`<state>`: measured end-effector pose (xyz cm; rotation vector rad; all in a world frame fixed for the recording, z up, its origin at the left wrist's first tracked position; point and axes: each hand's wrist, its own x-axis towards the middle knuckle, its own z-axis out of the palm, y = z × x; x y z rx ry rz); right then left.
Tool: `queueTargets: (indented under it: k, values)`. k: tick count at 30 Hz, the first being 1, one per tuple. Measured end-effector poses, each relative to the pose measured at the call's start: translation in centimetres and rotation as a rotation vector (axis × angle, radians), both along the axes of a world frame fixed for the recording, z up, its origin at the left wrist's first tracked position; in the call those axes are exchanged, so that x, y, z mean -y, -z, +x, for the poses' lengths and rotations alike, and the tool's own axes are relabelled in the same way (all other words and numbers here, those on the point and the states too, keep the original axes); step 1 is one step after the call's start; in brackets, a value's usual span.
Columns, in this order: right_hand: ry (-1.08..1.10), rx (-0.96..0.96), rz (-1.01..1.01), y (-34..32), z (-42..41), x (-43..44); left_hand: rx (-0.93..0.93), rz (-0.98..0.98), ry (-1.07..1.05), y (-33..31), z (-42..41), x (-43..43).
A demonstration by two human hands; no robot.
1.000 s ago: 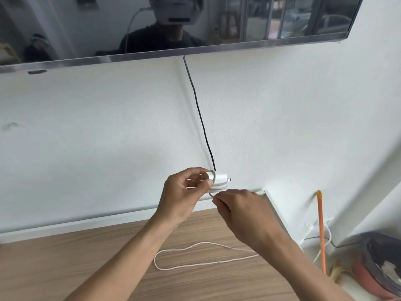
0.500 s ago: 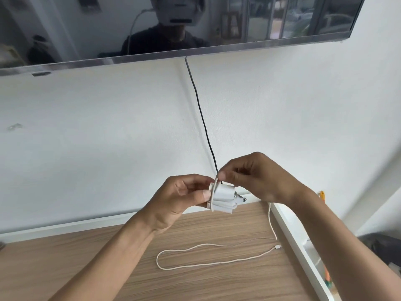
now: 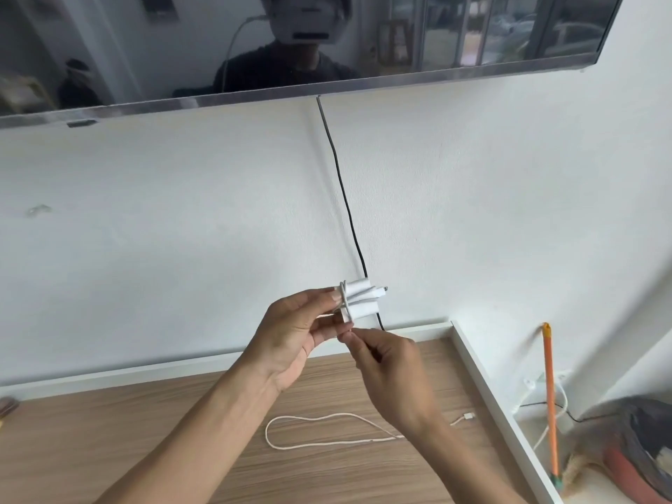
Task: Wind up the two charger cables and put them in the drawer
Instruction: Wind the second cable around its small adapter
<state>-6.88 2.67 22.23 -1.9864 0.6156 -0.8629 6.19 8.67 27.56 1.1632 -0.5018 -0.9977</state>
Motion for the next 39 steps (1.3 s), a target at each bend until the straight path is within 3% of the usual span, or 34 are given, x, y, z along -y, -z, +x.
queueTargets:
  k: [5,9,16,25,28,31,39]
  values:
    - [0.038,-0.304,-0.286,-0.6,-0.7,0.2,0.188,0.086,-0.157,1.0,-0.3,0.5]
    - [0.038,-0.442,-0.437,-2.6,-1.6,0.2,0.367,0.159,-0.155,1.6,-0.2,0.3]
    - [0.046,-0.517,-0.502,-5.9,-2.9,1.1,0.488,0.162,-0.031,1.9,-0.2,-0.3]
    - [0.022,-0.404,-0.654,-6.2,-2.3,2.5,0.519,0.193,0.182,1.1,0.0,-1.3]
    - [0.014,-0.345,-0.541,-6.0,-1.8,3.1,0.47,0.2,0.263,0.7,0.5,-1.8]
    - [-0.072,-0.214,-0.309,-5.9,-1.6,4.3,0.293,0.129,0.401,0.5,1.0,-2.5]
    - [-0.173,0.092,0.184,-1.8,-0.6,2.9,0.045,0.005,0.437,-0.4,1.2,-2.8]
